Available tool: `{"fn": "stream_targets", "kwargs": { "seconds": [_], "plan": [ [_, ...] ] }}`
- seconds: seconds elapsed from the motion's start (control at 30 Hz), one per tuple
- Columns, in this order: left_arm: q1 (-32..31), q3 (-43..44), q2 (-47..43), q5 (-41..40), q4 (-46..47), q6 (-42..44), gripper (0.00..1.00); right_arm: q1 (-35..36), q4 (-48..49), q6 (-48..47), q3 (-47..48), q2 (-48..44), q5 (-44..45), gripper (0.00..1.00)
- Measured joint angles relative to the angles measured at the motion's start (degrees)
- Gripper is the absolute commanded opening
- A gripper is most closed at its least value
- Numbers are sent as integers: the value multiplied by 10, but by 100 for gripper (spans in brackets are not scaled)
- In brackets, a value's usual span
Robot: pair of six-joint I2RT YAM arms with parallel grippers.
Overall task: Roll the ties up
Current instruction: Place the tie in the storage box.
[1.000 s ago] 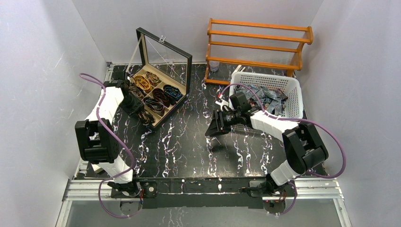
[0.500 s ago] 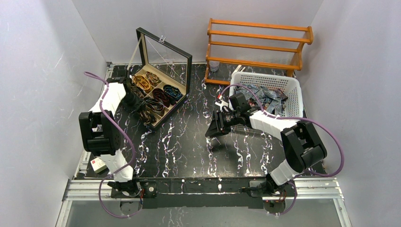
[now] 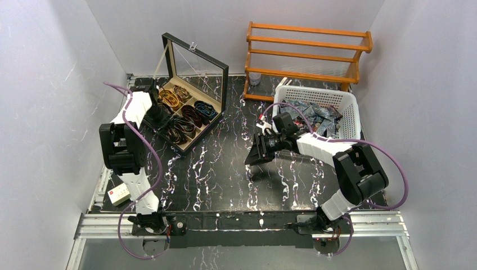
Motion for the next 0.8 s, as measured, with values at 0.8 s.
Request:
{"fn": "stream_targets", "kwargs": {
  "seconds": [0.8],
  "plan": [
    [-12, 14, 23, -17, -19, -28, 56, 0, 7, 0, -2, 16, -10, 53]
  ]
}}
